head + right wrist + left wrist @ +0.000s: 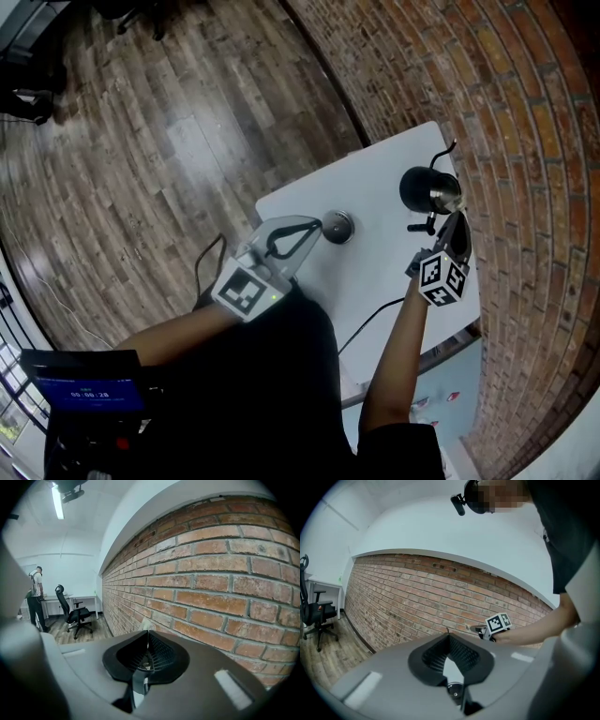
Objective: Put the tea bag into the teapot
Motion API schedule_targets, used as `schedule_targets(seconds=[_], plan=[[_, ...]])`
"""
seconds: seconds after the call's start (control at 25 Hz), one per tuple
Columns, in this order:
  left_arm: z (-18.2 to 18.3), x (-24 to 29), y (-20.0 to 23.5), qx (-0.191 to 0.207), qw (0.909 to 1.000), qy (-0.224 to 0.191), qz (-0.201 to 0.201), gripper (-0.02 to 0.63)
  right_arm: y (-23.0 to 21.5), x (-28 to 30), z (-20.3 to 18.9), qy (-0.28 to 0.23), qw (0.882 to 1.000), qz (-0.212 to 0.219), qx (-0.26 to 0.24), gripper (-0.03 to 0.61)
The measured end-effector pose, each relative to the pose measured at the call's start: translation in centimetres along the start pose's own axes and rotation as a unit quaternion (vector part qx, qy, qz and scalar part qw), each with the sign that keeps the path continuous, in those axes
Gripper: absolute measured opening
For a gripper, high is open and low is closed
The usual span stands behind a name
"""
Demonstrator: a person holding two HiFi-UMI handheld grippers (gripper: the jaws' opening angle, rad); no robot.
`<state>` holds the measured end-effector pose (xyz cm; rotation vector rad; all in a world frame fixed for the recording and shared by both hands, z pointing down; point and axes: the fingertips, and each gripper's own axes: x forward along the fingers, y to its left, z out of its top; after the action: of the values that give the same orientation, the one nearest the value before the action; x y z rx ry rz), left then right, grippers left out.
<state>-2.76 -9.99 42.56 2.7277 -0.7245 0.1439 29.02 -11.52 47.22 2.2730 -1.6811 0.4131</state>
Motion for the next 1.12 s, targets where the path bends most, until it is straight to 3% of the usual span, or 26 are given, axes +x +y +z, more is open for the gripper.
schedule_targets(seconds=[0.8,1.12], plan=[[0.4,-0.2,0.2,-0.004,0.9998,-0.016,0.007,0.0,0.1,1.0,0.2,-0.006,1.0,0.007,-0.002,0.008],[-0.2,-0.8,-0.3,-0.03,0.9995,-0.01,0.007,0.0,-0.4,1.4,0.2,-0.008,1.0,0.0,-0.001,0.009]])
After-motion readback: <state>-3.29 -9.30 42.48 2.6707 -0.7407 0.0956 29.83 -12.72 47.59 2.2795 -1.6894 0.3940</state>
